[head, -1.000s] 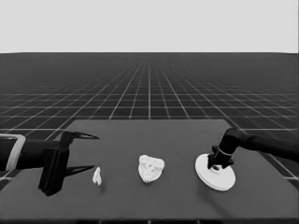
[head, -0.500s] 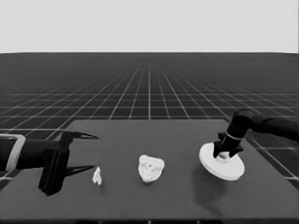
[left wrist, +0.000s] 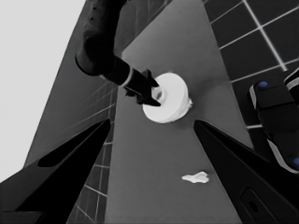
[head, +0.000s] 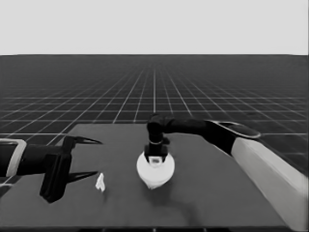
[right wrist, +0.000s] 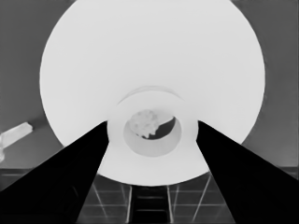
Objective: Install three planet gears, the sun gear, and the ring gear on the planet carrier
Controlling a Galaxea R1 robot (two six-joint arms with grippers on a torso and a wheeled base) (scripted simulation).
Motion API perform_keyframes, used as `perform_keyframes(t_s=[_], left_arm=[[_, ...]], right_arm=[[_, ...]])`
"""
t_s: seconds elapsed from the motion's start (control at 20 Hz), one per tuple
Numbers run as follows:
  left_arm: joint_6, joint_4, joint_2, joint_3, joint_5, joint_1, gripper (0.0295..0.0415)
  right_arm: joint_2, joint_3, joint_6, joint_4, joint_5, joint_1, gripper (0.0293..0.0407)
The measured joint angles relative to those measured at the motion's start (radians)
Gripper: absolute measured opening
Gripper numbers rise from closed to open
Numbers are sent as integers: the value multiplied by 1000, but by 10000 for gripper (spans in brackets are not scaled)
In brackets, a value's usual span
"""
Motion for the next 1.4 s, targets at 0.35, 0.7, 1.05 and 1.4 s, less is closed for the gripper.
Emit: perform_keyframes(t_s=[0.35, 0.7, 1.05, 1.4], left_arm=[[0, 0, 0, 0, 0, 0, 385], [0, 0, 0, 0, 0, 0, 385], [0, 0, 0, 0, 0, 0, 385], [0, 0, 0, 0, 0, 0, 385]], right_arm=[[19, -62, -36, -90, 28, -93, 348], [18, -63, -13, -92, 27, -97, 348], [18, -64, 47, -92, 29, -108, 348], [18, -64, 108, -92, 29, -108, 348]])
